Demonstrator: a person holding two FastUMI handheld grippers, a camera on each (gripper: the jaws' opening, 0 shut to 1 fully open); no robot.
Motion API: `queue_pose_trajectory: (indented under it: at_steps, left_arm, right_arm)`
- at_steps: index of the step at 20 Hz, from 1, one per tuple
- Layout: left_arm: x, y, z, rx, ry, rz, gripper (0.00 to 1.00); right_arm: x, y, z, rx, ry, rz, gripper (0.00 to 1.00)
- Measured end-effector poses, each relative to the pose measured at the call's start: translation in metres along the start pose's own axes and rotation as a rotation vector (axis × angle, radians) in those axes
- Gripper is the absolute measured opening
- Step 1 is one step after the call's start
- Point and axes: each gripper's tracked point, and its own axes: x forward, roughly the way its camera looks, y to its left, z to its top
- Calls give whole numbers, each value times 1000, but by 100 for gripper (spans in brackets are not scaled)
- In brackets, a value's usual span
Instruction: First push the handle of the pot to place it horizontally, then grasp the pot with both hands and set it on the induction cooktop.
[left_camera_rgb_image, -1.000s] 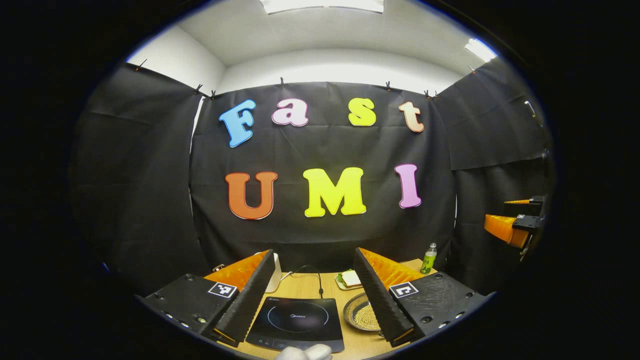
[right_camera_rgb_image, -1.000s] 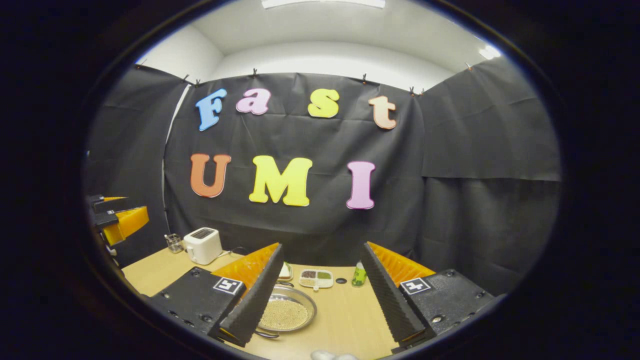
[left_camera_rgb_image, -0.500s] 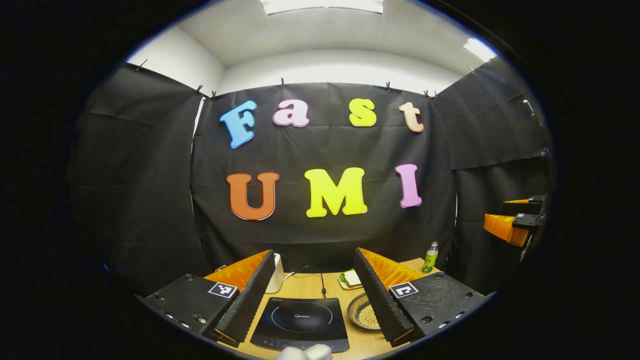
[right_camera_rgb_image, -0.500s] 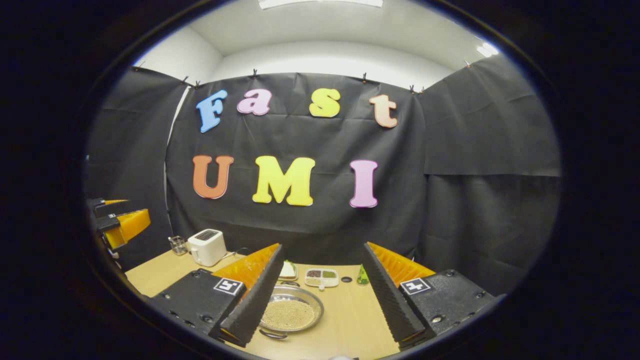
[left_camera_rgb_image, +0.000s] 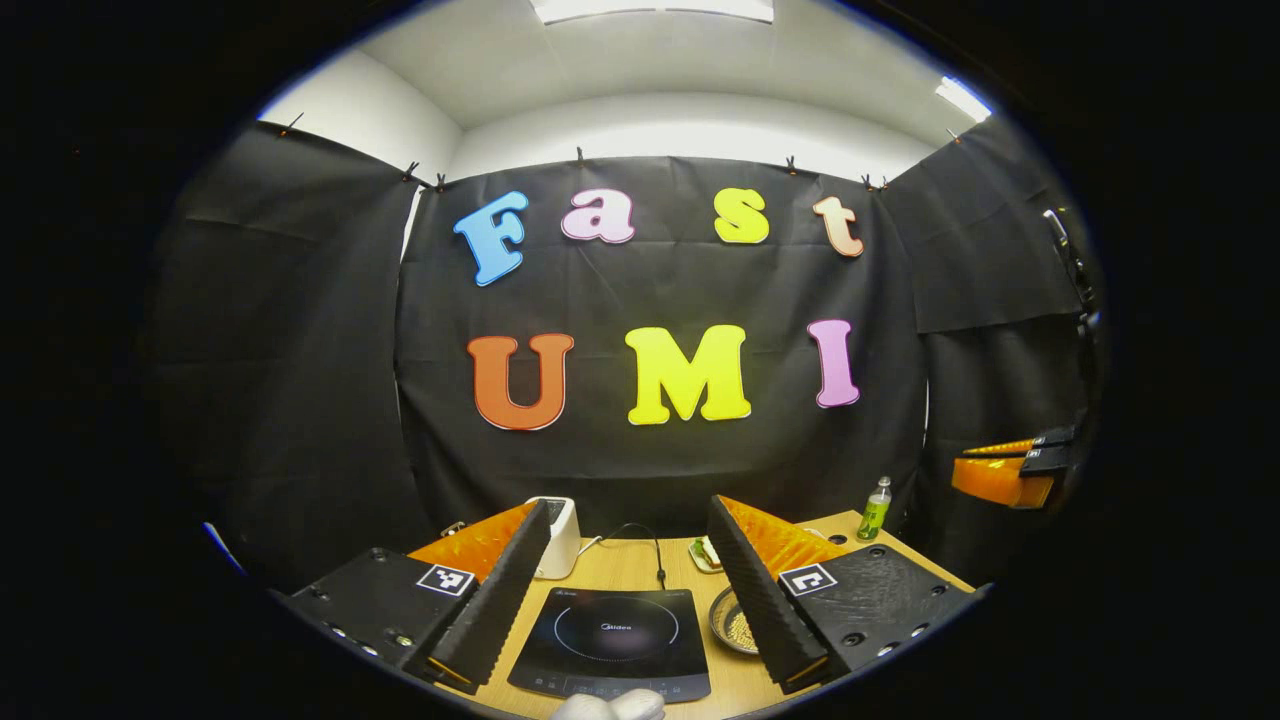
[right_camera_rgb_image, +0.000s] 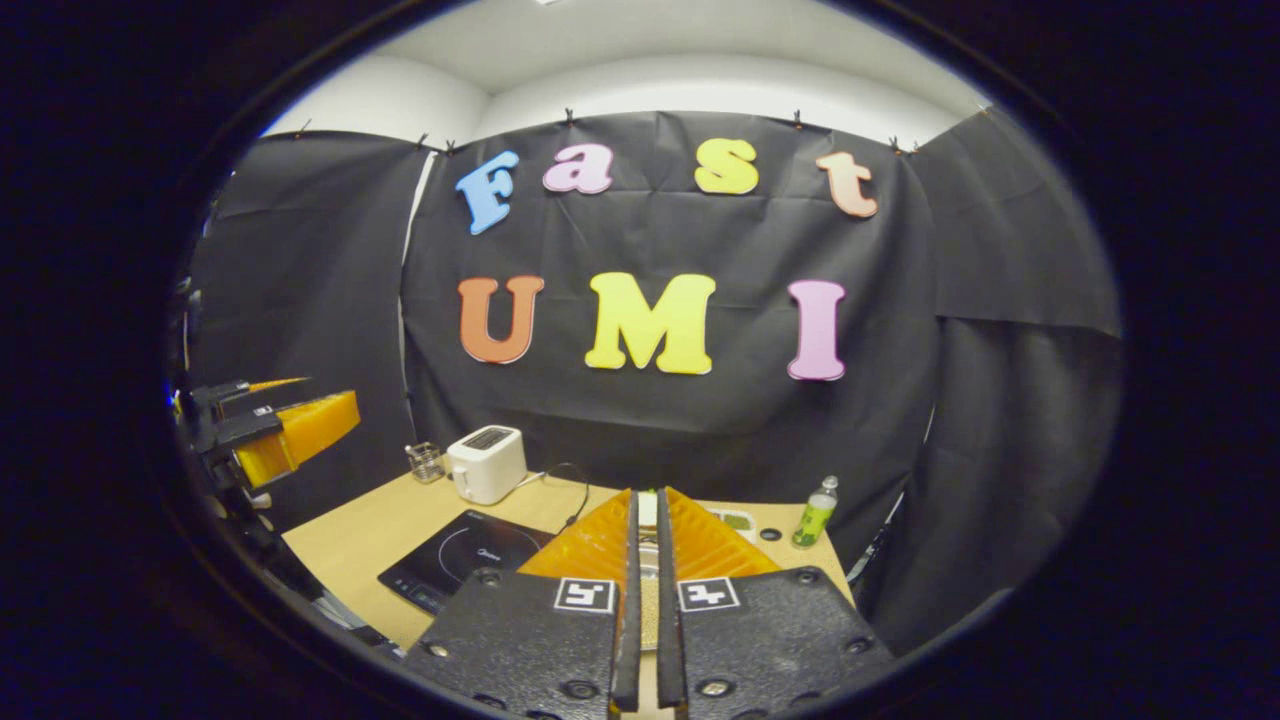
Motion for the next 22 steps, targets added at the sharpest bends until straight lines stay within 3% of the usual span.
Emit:
queue_pose_trajectory:
  at_steps: [6, 22]
  left_arm:
    - [1, 4, -15, 7, 14, 5, 95]
    - [5, 7, -45, -12, 61, 24, 95]
  right_arm:
    - [32, 28, -70, 49, 157, 85, 0]
    - [86, 81, -272, 69, 540, 173, 4]
